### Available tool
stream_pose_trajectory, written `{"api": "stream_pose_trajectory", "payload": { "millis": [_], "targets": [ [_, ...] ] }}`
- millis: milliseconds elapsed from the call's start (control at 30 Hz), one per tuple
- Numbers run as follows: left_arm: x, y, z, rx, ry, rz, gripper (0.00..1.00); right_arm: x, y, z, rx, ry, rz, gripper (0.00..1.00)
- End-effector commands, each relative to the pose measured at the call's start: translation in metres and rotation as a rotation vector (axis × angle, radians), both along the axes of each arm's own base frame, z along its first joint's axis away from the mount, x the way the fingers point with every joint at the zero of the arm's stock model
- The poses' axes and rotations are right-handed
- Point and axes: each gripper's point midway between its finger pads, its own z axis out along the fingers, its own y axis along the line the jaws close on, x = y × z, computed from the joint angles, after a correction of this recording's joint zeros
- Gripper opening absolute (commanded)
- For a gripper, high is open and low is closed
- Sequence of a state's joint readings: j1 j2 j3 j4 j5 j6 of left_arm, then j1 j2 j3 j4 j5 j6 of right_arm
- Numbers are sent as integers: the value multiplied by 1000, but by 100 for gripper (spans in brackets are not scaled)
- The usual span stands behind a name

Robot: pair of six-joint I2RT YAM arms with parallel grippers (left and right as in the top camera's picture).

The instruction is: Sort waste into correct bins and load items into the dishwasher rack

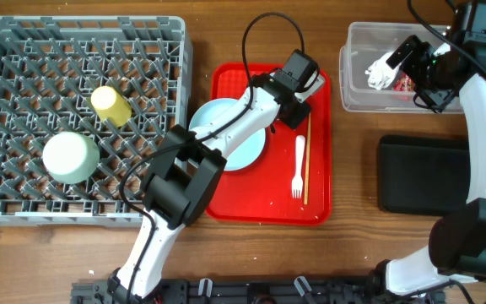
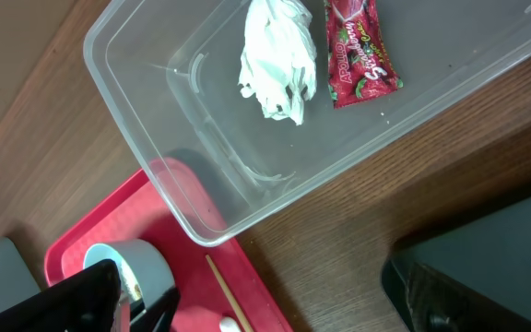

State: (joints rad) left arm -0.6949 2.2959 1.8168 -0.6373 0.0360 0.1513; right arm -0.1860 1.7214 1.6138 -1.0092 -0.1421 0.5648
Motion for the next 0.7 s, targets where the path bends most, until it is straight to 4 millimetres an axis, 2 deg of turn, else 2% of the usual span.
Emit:
{"api": "stream_pose_trajectory", "payload": {
  "millis": [0, 33, 100, 167, 267, 333, 433, 567, 600, 633, 667],
  "targets": [
    [-9, -4, 7, -28, 21, -13, 15, 1, 3, 6, 17, -18, -5, 100],
    [-9, -4, 7, -28, 21, -13, 17, 1, 3, 6, 17, -18, -4, 100],
    [-9, -4, 7, -28, 22, -14, 29, 1, 3, 6, 17, -18, -5, 100],
    [-9, -4, 7, -28, 21, -13, 38, 1, 3, 6, 17, -18, -5, 100],
    [-9, -5, 8, -32, 23, -5, 45, 1, 3, 6, 17, -18, -5, 100],
    [-8, -5, 15, -58, 30, 44, 50, 1, 3, 6, 17, -18, -4, 100],
    [-5, -6, 47, -112, -1, 84, 57, 1, 3, 6, 17, -18, -4, 100],
    [3, 2, 110, -209, -72, 140, 60, 1, 3, 6, 17, -18, -5, 100],
    [6, 12, 139, -256, -97, 185, 62, 1, 3, 6, 17, -18, -4, 100],
    [7, 21, 153, -277, -102, 218, 62, 1, 3, 6, 17, -18, -5, 100],
    [7, 34, 170, -301, -99, 269, 57, 1, 3, 6, 17, -18, -5, 100]
  ]
}}
